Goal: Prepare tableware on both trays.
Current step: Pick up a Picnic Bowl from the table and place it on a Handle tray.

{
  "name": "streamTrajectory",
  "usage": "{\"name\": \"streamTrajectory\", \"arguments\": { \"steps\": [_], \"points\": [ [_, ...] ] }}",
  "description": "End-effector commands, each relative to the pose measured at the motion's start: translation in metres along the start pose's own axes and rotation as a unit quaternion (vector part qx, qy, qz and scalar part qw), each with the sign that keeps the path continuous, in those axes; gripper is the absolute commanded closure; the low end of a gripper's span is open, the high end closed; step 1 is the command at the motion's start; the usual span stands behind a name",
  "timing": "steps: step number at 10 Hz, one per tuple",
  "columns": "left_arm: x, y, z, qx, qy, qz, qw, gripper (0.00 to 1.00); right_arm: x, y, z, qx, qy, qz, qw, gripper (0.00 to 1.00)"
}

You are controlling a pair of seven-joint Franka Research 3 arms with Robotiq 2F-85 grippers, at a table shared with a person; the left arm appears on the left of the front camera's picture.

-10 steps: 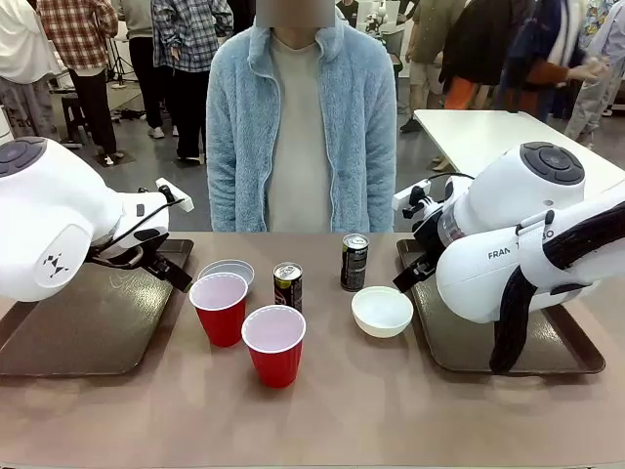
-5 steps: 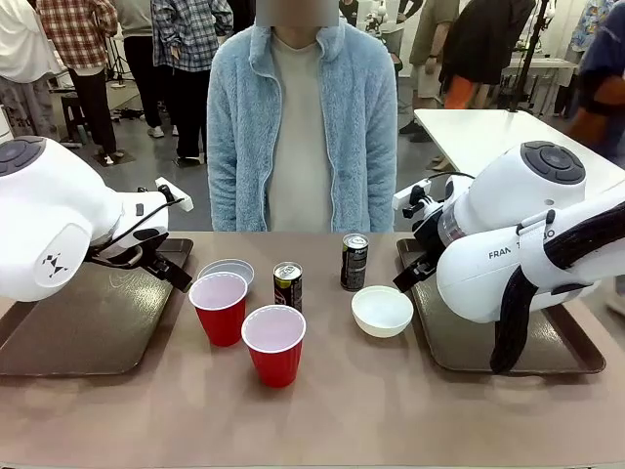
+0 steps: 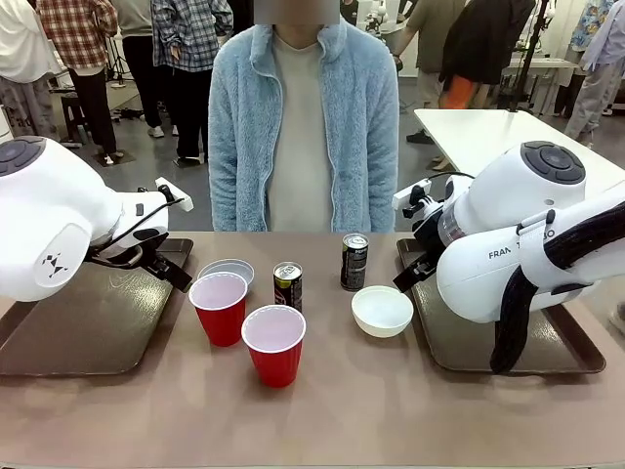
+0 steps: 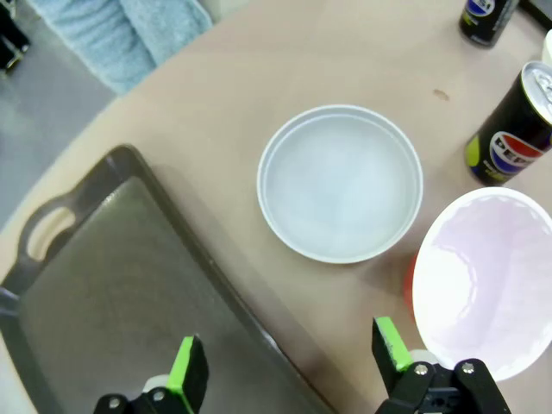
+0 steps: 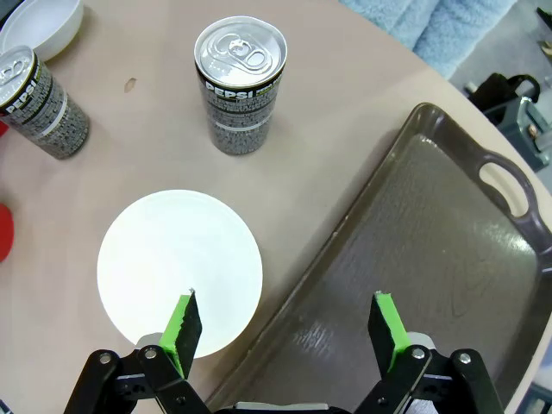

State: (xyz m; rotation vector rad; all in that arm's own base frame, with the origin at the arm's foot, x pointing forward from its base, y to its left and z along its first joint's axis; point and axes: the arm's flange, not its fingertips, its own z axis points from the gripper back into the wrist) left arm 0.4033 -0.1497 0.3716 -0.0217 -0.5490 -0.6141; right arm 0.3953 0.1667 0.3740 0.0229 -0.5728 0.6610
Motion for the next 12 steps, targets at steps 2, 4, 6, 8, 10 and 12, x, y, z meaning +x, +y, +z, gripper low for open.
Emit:
{"name": "streamTrajectory", "arguments": {
  "steps": [2, 4, 6, 8, 10, 12],
  "points": [
    [-0.009, -0.007, 0.037, 0.0, 0.022, -0.009, 1.0, 0.0, -0.02, 0.029, 0.04, -0.029, 0.036, 0.041, 0.998, 0.0],
    [-0.042, -0.023, 0.099, -0.028, 0.032, -0.003, 0.999, 0.0, -0.052, 0.062, 0.085, -0.025, 0.058, 0.041, 0.997, 0.0],
    [-0.073, -0.029, 0.127, -0.065, 0.089, -0.007, 0.994, 0.0, -0.085, 0.085, 0.101, 0.008, 0.114, 0.031, 0.993, 0.0],
    [-0.101, -0.044, 0.138, -0.102, 0.124, -0.005, 0.987, 0.0, -0.124, 0.102, 0.108, 0.034, 0.146, -0.004, 0.989, 0.0],
    [-0.113, -0.053, 0.138, -0.089, 0.128, 0.011, 0.988, 0.0, -0.149, 0.106, 0.103, -0.022, 0.158, -0.056, 0.986, 0.0],
    [-0.028, -0.028, 0.152, -0.095, 0.135, -0.003, 0.986, 0.0, -0.014, 0.097, 0.114, 0.031, 0.165, 0.005, 0.986, 0.0]
  ]
}}
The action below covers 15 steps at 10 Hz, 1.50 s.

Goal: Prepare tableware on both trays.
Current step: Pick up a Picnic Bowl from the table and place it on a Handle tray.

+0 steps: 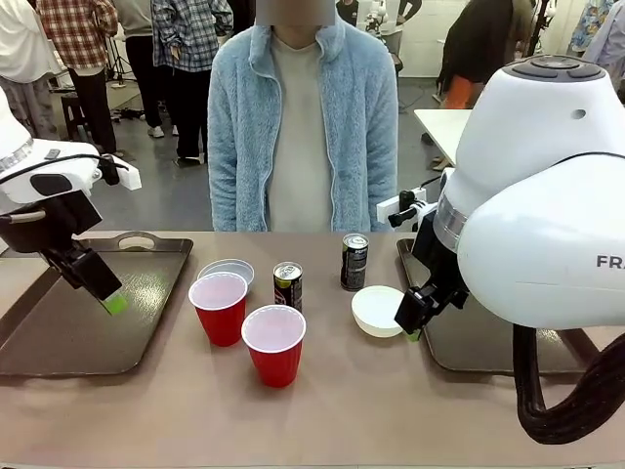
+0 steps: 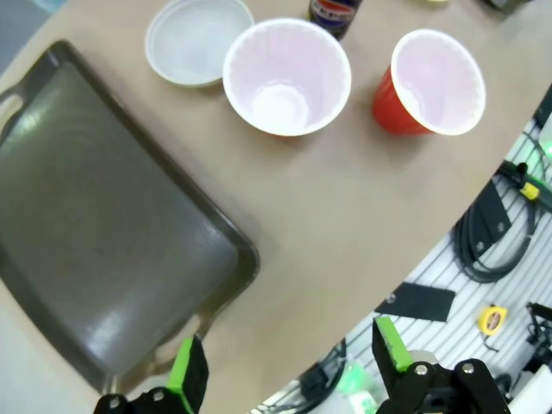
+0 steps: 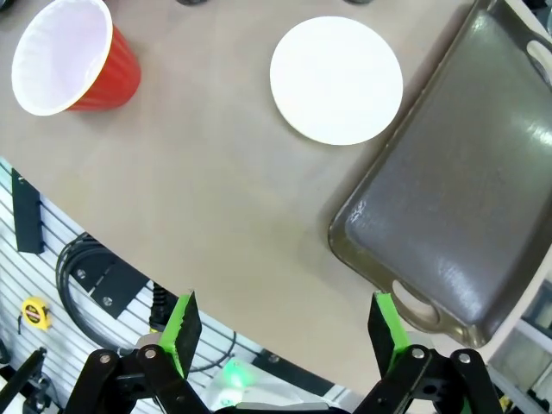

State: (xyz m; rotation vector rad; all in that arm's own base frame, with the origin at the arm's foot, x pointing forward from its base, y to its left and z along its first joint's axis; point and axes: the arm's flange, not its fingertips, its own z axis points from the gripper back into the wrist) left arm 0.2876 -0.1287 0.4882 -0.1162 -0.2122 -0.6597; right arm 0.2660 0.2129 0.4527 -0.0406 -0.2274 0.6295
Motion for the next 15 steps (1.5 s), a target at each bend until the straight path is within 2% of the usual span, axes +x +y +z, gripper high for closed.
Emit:
{"name": "streamTrajectory", "arguments": {
  "steps": [1, 2, 3, 4, 5, 6, 8, 9, 10, 13, 15],
  "points": [
    [0.006, 0.004, -0.005, 0.002, -0.006, -0.001, 1.0, 0.0, 0.005, -0.004, -0.006, 0.006, -0.005, 0.022, 1.0, 0.0],
    [0.0, 0.0, 0.0, 0.0, 0.0, 0.0, 1.0, 0.0, 0.0, 0.0, 0.0, 0.0, 0.0, 0.0, 1.0, 0.0],
    [0.002, 0.015, -0.006, -0.087, 0.004, 0.013, 0.996, 0.0, -0.007, -0.031, -0.002, 0.057, 0.002, -0.039, 0.998, 0.0],
    [0.0, 0.039, -0.01, -0.124, -0.01, 0.046, 0.991, 0.0, -0.026, -0.058, -0.003, 0.134, -0.017, -0.053, 0.989, 0.0],
    [-0.01, 0.061, -0.01, -0.188, -0.029, 0.077, 0.979, 0.0, -0.05, -0.082, -0.006, 0.198, -0.04, -0.081, 0.976, 0.0],
    [-0.023, 0.088, -0.01, -0.258, -0.065, 0.113, 0.957, 0.0, -0.075, -0.111, -0.011, 0.275, -0.083, -0.1, 0.953, 0.0],
    [-0.051, 0.133, -0.011, -0.328, -0.119, 0.168, 0.922, 0.0, -0.116, -0.147, -0.014, 0.367, -0.145, -0.121, 0.911, 0.0],
    [-0.065, 0.164, -0.01, -0.364, -0.147, 0.187, 0.9, 0.0, -0.128, -0.158, -0.015, 0.393, -0.16, -0.127, 0.897, 0.0],
    [-0.084, 0.186, -0.009, -0.387, -0.172, 0.203, 0.883, 0.0, -0.142, -0.171, -0.024, 0.414, -0.157, -0.148, 0.884, 0.0],
    [-0.125, 0.229, -0.002, -0.398, -0.213, 0.236, 0.861, 0.0, -0.171, -0.192, -0.043, 0.469, -0.161, -0.169, 0.852, 0.0],
    [-0.146, 0.247, -0.008, -0.396, -0.217, 0.248, 0.857, 0.0, -0.196, -0.202, -0.045, 0.481, -0.173, -0.19, 0.838, 0.0]
  ]
}}
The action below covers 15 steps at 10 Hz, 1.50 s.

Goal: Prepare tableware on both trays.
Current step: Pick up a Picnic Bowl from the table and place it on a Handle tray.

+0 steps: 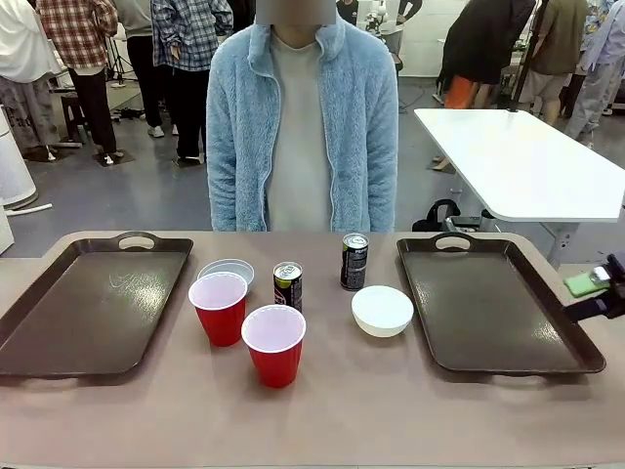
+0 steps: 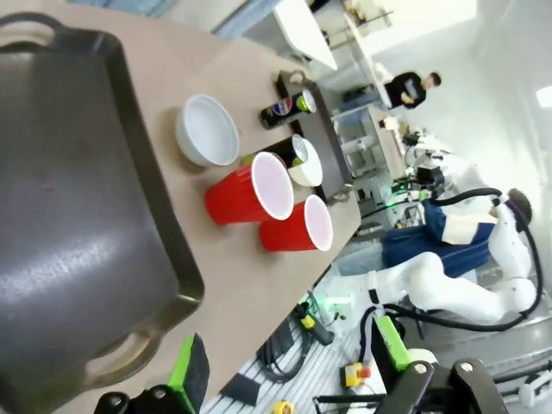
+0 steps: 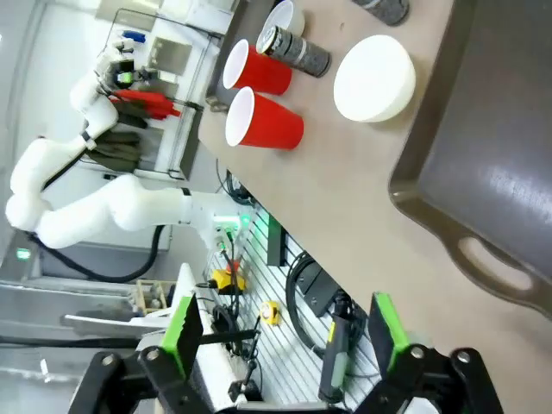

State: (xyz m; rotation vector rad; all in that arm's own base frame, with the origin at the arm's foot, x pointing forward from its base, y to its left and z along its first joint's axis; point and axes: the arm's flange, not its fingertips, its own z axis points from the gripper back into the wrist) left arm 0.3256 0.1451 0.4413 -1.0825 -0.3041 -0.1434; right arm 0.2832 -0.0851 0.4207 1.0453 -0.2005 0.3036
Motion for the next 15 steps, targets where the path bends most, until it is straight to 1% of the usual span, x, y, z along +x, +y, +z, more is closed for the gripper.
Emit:
{"name": "streamTrajectory", "arguments": {
  "steps": [1, 3, 5, 6, 7, 15],
  "points": [
    [0.0, 0.014, 0.008, -0.004, -0.004, -0.003, 1.0, 0.0, -0.055, -0.004, -0.024, 0.019, -0.038, -0.006, 0.999, 0.0],
    [-0.006, 0.009, -0.002, 0.001, 0.002, -0.001, 1.0, 0.0, -0.061, -0.007, -0.021, 0.023, -0.045, -0.01, 0.999, 0.0],
    [-0.013, 0.007, 0.008, 0.011, 0.001, -0.005, 1.0, 0.0, -0.061, -0.007, -0.019, 0.02, -0.048, -0.008, 0.999, 0.0],
    [-0.016, 0.0, 0.009, 0.031, -0.004, -0.014, 0.999, 0.0, -0.03, -0.016, 0.028, 0.014, -0.034, -0.022, 0.999, 0.0],
    [-0.006, 0.011, 0.004, 0.009, 0.006, 0.008, 1.0, 0.0, -0.03, -0.016, 0.028, 0.014, -0.034, -0.022, 0.999, 0.0],
    [-0.006, 0.011, 0.004, 0.009, 0.006, 0.008, 1.0, 0.0, -0.03, -0.016, 0.028, 0.014, -0.034, -0.022, 0.999, 0.0]
  ]
}}
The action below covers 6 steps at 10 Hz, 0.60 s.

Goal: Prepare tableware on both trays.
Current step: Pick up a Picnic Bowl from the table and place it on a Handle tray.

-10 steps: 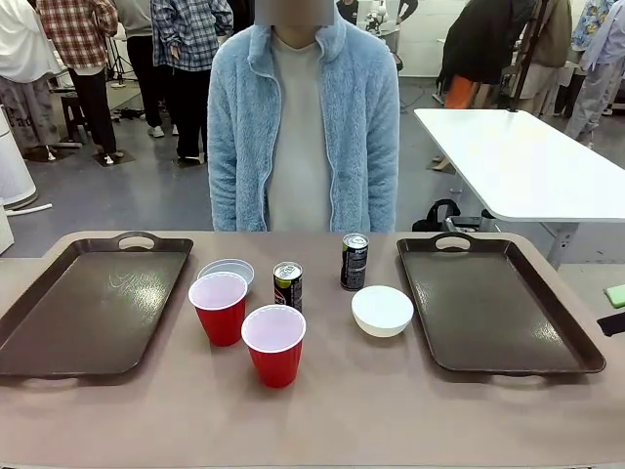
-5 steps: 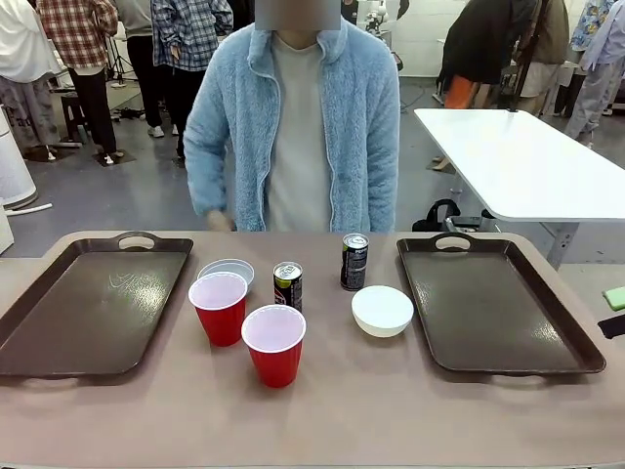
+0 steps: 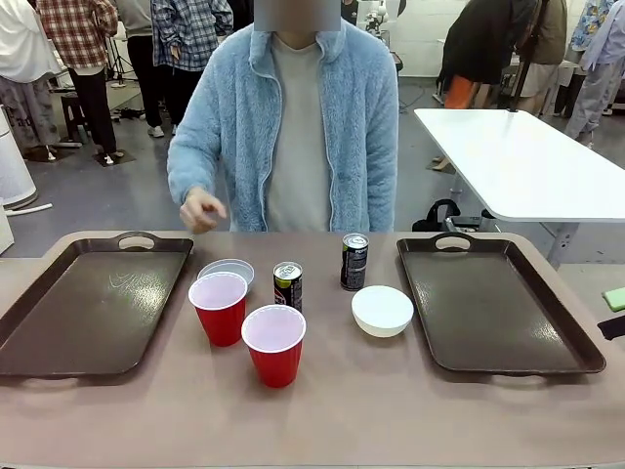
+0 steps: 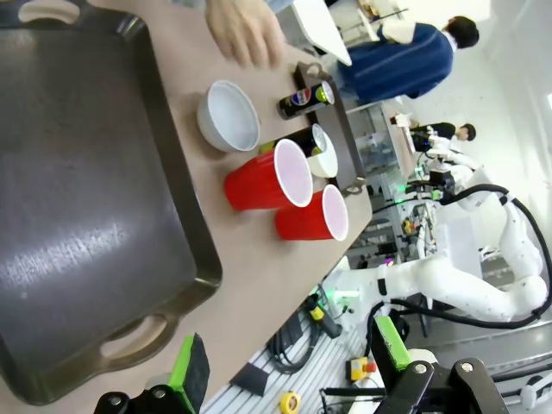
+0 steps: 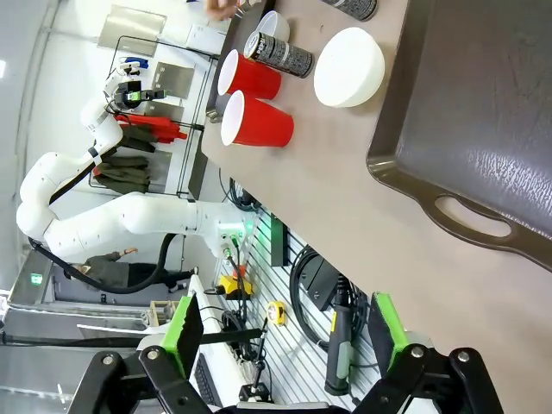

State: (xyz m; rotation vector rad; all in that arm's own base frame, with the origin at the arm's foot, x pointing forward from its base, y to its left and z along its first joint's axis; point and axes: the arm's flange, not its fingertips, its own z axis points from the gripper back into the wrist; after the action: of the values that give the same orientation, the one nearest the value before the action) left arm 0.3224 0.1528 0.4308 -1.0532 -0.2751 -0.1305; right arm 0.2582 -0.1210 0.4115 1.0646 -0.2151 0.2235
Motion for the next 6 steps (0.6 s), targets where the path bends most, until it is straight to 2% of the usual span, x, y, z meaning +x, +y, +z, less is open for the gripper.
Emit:
{"name": "streamTrajectory", "arguments": {
  "steps": [1, 2, 4, 6],
  "points": [
    [0.0, 0.0, 0.001, -0.006, -0.004, -0.003, 1.0, 0.0, 0.002, -0.001, 0.001, 0.011, -0.008, 0.008, 1.0, 0.0],
    [0.0, 0.0, 0.001, -0.006, -0.004, -0.003, 1.0, 0.0, 0.0, 0.0, 0.0, 0.0, 0.0, 0.0, 1.0, 0.0],
    [0.0, 0.0, 0.001, -0.006, -0.004, -0.003, 1.0, 0.0, 0.028, 0.027, 0.004, -0.049, -0.018, -0.04, 0.998, 0.0],
    [0.0, 0.0, 0.001, -0.006, -0.004, -0.003, 1.0, 0.0, 0.061, 0.086, 0.0, -0.117, -0.003, -0.089, 0.989, 0.0]
  ]
}}
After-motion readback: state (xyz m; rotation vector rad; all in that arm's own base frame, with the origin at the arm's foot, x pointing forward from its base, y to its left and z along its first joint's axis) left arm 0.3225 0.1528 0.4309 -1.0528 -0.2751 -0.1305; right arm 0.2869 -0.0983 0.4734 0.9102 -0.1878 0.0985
